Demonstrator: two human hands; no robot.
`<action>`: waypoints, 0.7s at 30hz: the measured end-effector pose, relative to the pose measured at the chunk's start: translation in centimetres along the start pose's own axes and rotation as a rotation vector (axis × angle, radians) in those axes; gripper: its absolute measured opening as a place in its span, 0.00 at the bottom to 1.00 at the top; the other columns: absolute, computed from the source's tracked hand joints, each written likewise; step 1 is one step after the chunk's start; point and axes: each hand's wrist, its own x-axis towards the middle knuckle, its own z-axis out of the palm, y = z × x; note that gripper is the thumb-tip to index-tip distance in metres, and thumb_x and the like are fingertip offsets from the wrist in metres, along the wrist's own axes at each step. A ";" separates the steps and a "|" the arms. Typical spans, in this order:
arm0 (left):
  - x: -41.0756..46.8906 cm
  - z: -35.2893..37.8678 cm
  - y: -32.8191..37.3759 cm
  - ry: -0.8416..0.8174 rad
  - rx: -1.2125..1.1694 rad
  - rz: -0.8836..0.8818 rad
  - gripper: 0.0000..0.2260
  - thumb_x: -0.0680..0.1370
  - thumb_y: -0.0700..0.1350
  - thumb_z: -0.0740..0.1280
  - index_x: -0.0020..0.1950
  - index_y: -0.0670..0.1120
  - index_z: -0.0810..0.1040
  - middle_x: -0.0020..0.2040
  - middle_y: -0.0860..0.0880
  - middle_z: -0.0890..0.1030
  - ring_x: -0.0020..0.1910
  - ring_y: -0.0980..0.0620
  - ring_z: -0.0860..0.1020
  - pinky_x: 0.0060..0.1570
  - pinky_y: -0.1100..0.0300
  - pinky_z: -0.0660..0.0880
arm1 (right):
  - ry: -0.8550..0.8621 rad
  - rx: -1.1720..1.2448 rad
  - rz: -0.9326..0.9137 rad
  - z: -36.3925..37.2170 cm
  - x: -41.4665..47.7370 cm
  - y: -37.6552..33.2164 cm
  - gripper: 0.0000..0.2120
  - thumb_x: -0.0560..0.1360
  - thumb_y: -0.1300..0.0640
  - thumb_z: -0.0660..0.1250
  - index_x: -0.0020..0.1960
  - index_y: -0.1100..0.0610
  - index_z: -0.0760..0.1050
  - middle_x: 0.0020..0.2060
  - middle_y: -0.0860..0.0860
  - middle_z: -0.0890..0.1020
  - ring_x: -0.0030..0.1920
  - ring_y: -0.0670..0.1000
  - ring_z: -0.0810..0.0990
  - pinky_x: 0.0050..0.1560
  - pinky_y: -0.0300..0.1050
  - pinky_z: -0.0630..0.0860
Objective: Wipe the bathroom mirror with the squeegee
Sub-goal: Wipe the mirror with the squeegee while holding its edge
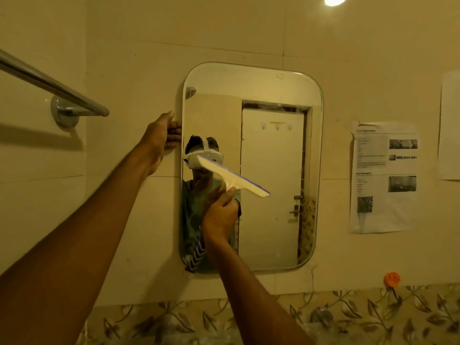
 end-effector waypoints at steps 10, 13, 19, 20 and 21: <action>-0.4 0.4 -0.2 0.036 -0.009 0.029 0.13 0.80 0.50 0.58 0.41 0.48 0.78 0.35 0.53 0.78 0.33 0.58 0.75 0.38 0.64 0.70 | -0.310 -0.543 -0.192 -6.8 1.1 3.6 0.17 0.82 0.40 0.47 0.47 0.46 0.71 0.44 0.48 0.81 0.43 0.47 0.82 0.45 0.52 0.84; -0.7 0.4 -0.3 0.029 -0.026 0.028 0.11 0.79 0.48 0.61 0.40 0.47 0.79 0.40 0.47 0.77 0.35 0.55 0.73 0.36 0.64 0.67 | -0.385 -0.713 -0.248 -9.3 2.0 3.4 0.20 0.83 0.42 0.47 0.48 0.51 0.73 0.40 0.52 0.81 0.37 0.48 0.81 0.37 0.47 0.81; -2.1 1.2 -1.2 0.126 -0.066 0.014 0.09 0.77 0.46 0.63 0.40 0.46 0.80 0.42 0.46 0.80 0.44 0.49 0.77 0.47 0.55 0.75 | -0.540 -1.013 -0.376 -13.4 4.7 2.4 0.23 0.83 0.43 0.48 0.44 0.54 0.75 0.38 0.52 0.80 0.36 0.46 0.79 0.42 0.46 0.80; -2.5 1.4 -1.5 0.148 -0.080 0.014 0.08 0.77 0.46 0.64 0.41 0.46 0.80 0.42 0.45 0.80 0.44 0.49 0.77 0.48 0.54 0.75 | -0.560 -1.063 -0.414 -14.0 5.4 2.3 0.25 0.82 0.40 0.46 0.44 0.54 0.76 0.40 0.51 0.80 0.38 0.46 0.78 0.45 0.48 0.81; -2.8 1.6 -1.8 0.171 -0.090 0.015 0.08 0.77 0.46 0.64 0.41 0.46 0.80 0.43 0.45 0.80 0.44 0.48 0.78 0.48 0.54 0.75 | -0.572 -1.106 -0.449 -14.5 6.0 2.3 0.29 0.80 0.36 0.43 0.46 0.53 0.77 0.44 0.51 0.80 0.41 0.46 0.78 0.48 0.49 0.80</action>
